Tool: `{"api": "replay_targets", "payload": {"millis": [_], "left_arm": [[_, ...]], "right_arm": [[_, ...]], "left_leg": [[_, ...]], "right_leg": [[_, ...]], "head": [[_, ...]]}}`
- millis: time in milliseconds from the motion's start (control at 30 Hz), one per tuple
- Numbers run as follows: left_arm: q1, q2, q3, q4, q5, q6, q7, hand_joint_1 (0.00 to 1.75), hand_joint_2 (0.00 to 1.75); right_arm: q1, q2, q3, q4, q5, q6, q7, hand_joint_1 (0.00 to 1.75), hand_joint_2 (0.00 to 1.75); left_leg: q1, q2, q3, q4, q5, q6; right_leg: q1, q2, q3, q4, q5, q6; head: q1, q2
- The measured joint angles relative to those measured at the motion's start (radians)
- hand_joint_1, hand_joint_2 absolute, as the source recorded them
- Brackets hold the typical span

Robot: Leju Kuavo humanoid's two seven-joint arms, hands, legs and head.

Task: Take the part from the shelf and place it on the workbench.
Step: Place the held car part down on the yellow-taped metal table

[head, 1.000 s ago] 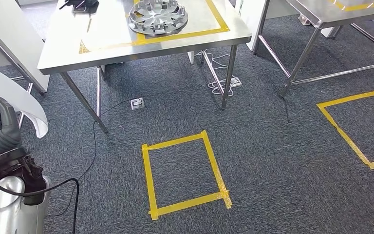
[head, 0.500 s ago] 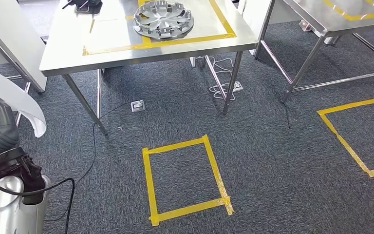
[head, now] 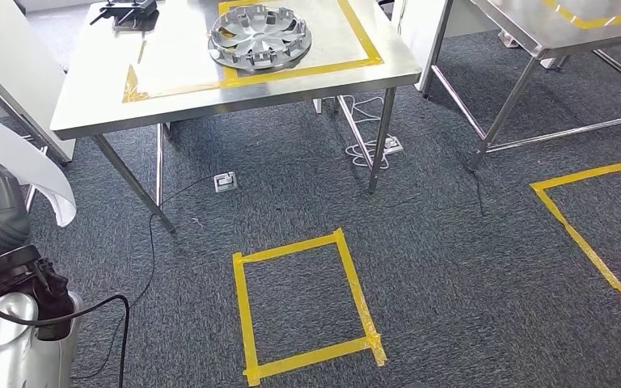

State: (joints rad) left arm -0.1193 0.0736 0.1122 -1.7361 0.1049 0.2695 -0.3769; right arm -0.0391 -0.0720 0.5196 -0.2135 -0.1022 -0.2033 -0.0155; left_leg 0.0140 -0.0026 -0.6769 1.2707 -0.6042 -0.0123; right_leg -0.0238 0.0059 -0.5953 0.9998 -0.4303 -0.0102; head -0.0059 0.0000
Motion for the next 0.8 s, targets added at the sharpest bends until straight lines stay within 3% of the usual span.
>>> {"api": "replay_targets", "payload": {"millis": [33, 67, 133, 167, 233, 333, 400, 467, 533, 567, 600, 667, 733, 800], "left_arm": [[0.001, 0.0, 0.003, 0.0, 0.0, 0.001, 0.0, 1.75, 1.75], [0.002, 0.0, 0.007, 0.0, 0.001, 0.001, 0.0, 1.75, 1.75], [0.002, 0.0, 0.014, 0.0, 0.001, 0.002, -0.001, 1.75, 1.75], [0.002, 0.0, 0.018, 0.0, 0.001, 0.002, -0.001, 1.75, 1.75], [0.002, 0.001, 0.024, -0.001, 0.001, 0.003, -0.002, 1.75, 1.75], [0.003, 0.001, 0.034, -0.007, 0.001, 0.003, -0.005, 1.75, 1.75], [0.003, 0.0, 0.039, -0.012, 0.0, 0.003, -0.006, 1.75, 1.75], [0.004, -0.002, 0.04, -0.013, 0.0, 0.003, -0.007, 1.75, 1.75], [0.008, -0.005, 0.04, -0.013, 0.0, 0.002, -0.007, 1.75, 1.75], [0.009, -0.006, 0.04, -0.013, 0.0, 0.001, -0.007, 1.75, 1.75], [0.01, -0.007, 0.041, -0.013, 0.0, 0.0, -0.007, 1.75, 1.75], [0.01, -0.008, 0.041, -0.013, 0.0, -0.001, -0.007, 1.75, 1.75], [0.007, -0.01, 0.041, -0.013, -0.001, -0.003, -0.006, 1.75, 1.75], [0.004, -0.012, 0.04, -0.013, -0.002, -0.005, -0.005, 1.75, 1.75]], "right_arm": [[0.001, 0.0, 0.0, 0.0, 0.0, 0.0, 0.0, 0.0, 0.0], [0.003, 0.0, 0.0, 0.0, 0.0, 0.0, -0.001, 0.0, 0.0], [0.003, 0.001, 0.0, 0.0, 0.0, 0.0, -0.001, 0.0, 0.0], [0.002, 0.002, 0.0, 0.0, 0.001, 0.0, -0.001, 0.0, 0.0], [0.001, 0.003, 0.001, 0.0, 0.002, 0.0, 0.0, 0.0, 0.0], [-0.001, 0.005, 0.002, 0.0, 0.004, 0.001, 0.0, 0.0, 0.0], [-0.003, 0.004, 0.004, 0.0, 0.006, 0.001, 0.0, 0.0, 0.0], [-0.003, 0.004, 0.005, 0.0, 0.006, 0.001, 0.001, 0.0, 0.0], [-0.001, 0.004, 0.005, 0.0, 0.006, 0.001, 0.003, 0.0, 0.0], [0.0, 0.003, 0.005, 0.0, 0.005, 0.001, 0.004, 0.0, 0.0], [0.001, 0.003, 0.005, 0.001, 0.003, 0.001, 0.004, 0.0, 0.0], [0.002, 0.002, 0.005, 0.001, -0.001, 0.001, 0.002, 0.0, 0.0], [0.004, 0.002, 0.005, 0.001, -0.004, 0.0, 0.0, 0.0, 0.0], [0.006, 0.004, 0.005, 0.001, -0.006, -0.001, -0.002, 0.0, 0.0]], "left_leg": [[0.001, 0.0, -0.022, 0.021, 0.01, -0.001], [0.001, 0.0, -0.024, 0.0, 0.042, 0.0], [0.0, 0.0, 0.019, -0.127, 0.134, 0.009], [-0.003, 0.001, 0.045, -0.189, 0.164, 0.015], [-0.01, 0.002, 0.072, -0.252, 0.176, 0.028], [-0.012, 0.002, 0.089, -0.273, 0.169, 0.044], [-0.008, 0.002, 0.109, -0.29, 0.172, 0.057], [-0.008, 0.002, 0.117, -0.293, 0.167, 0.066], [-0.01, -0.001, 0.125, -0.293, 0.157, 0.067], [-0.011, -0.003, 0.132, -0.292, 0.152, 0.066], [-0.011, -0.004, 0.141, -0.292, 0.145, 0.064], [-0.015, -0.005, 0.158, -0.289, 0.126, 0.056], [-0.019, -0.005, 0.168, -0.285, 0.109, 0.046], [-0.018, -0.005, 0.173, -0.285, 0.098, 0.037]], "right_leg": [[0.001, 0.001, 0.006, 0.0, -0.005, 0.0], [0.001, 0.002, 0.015, 0.0, -0.011, 0.001], [0.001, 0.005, 0.033, -0.001, -0.023, 0.006], [0.004, 0.006, 0.041, -0.001, -0.029, 0.01], [0.007, 0.006, 0.045, -0.002, -0.037, 0.019], [0.009, 0.002, 0.046, -0.001, -0.046, 0.034], [0.009, -0.001, 0.015, 0.061, -0.07, 0.034], [0.008, -0.001, -0.064, 0.197, -0.111, 0.028], [0.007, -0.002, -0.136, 0.29, -0.122, 0.034], [0.007, -0.002, -0.143, 0.279, -0.103, 0.042], [0.006, -0.002, -0.129, 0.229, -0.07, 0.05], [0.007, -0.003, -0.069, 0.082, 0.002, 0.059], [0.01, -0.005, -0.03, 0.002, 0.033, 0.047], [0.011, -0.004, -0.024, -0.005, 0.031, 0.029]], "head": [[0.0, 0.0], [0.0, 0.0], [0.0, 0.0], [0.001, 0.0], [0.001, 0.0], [0.002, 0.0], [0.003, 0.0], [0.004, 0.0], [0.004, 0.0], [0.004, 0.0], [0.004, 0.0], [0.005, 0.0], [0.003, 0.0], [0.002, 0.0]]}}
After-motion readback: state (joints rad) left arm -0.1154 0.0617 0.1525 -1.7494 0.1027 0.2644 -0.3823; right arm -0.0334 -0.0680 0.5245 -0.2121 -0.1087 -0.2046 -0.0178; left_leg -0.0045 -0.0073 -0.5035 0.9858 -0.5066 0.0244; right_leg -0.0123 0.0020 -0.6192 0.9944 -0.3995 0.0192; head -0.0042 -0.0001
